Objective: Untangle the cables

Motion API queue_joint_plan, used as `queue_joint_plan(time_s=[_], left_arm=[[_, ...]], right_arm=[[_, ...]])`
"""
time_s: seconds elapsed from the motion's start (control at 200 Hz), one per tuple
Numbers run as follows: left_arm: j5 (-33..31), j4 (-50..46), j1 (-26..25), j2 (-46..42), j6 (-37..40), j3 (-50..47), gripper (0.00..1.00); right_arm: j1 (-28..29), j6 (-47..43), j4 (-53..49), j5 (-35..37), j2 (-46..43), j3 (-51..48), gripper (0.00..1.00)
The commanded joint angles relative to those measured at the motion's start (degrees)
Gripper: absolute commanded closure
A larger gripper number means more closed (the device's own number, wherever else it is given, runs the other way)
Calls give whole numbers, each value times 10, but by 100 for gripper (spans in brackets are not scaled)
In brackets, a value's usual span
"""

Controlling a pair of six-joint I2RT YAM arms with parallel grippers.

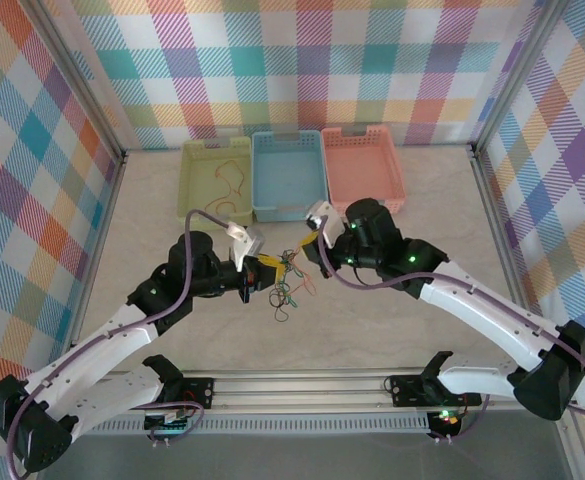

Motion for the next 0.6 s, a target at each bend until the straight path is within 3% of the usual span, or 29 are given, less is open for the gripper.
queue_joint_plan(time_s=[0.0, 0.095, 0.18, 0.275, 0.345, 0.485, 0.595], left_arm=[[16, 26, -8, -16, 5, 3, 100], [14, 29, -8, -21, 4, -1, 100], [12, 28, -8, -20, 5, -2, 100], [8, 29, -7, -14, 4, 0, 100], [5, 30, -8, -8, 1, 3, 100], [1, 28, -8, 0, 0, 5, 100], [-1, 25, -8, 4, 0, 7, 100]], right_arm=[[-52, 50, 15, 29, -18, -25, 100], [-96, 79, 35, 3, -27, -49, 100], [-101, 66, 86, -41, -56, -84, 100], [-100, 63, 143, -129, -92, -109, 81], [-93, 61, 102, -176, -90, -81, 72], [-50, 30, 32, -200, -82, -38, 59], [-26, 18, -23, -212, -50, 1, 55]])
